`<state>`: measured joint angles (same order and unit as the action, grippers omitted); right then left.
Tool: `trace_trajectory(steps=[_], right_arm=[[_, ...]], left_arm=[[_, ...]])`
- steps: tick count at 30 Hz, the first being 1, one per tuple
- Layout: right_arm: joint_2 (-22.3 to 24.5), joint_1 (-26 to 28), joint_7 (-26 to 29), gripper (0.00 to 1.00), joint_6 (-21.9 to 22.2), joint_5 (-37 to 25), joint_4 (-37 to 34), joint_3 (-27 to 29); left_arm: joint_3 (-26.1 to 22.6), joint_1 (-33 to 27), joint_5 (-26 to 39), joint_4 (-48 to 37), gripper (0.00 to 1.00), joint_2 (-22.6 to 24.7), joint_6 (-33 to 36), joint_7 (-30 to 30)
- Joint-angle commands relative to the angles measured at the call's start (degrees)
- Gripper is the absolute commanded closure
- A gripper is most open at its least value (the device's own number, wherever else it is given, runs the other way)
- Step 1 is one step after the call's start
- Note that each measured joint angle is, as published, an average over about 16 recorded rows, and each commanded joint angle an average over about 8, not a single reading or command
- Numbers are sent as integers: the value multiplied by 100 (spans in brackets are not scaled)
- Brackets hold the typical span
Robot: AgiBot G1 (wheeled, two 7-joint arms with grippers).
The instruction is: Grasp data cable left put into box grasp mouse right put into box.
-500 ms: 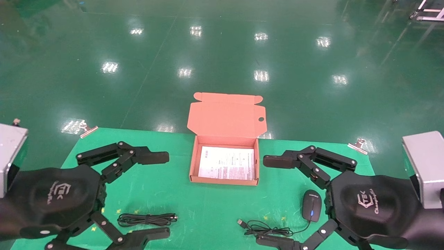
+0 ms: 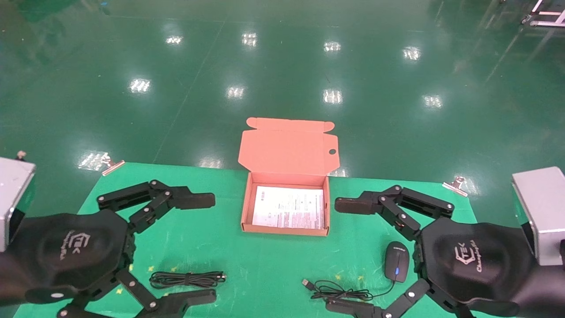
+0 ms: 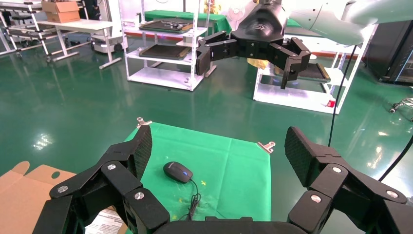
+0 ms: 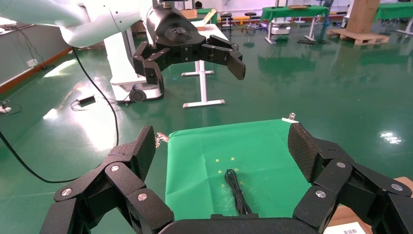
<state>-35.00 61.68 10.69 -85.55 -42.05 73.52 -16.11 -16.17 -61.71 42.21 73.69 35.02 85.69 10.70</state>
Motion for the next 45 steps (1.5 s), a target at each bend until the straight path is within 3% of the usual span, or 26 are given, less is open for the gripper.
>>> trace_trajectory(steps=[1,8,14,24,30,38,45], right_arm=[[-4,-2,1,0,-1,8,0,1],[104,105,-32,0,-35,-252,71,-57],[198,651,-200,0,-259,-1190,273,-386],[-292,2268,-954,0,-464,-3554,415,-1997],[-665,2886,-1204,0,-399,-4651,430,-3022],[-1057,3020,-1022,0,-188,-5715,426,-3887],[-1308,2791,-544,0,220,-6496,412,-4211]], left_arm=[[6,8,-17,-12,0,5,-10,1],[-191,-195,403,148,0,-15,88,55],[-576,-639,1116,262,0,67,230,197],[-1475,-1554,2684,329,0,439,325,10],[-1996,-1939,3672,345,0,703,197,-73],[-2578,-2119,5067,353,0,1103,-87,22],[-2982,-2068,6152,327,0,1501,-427,311]])
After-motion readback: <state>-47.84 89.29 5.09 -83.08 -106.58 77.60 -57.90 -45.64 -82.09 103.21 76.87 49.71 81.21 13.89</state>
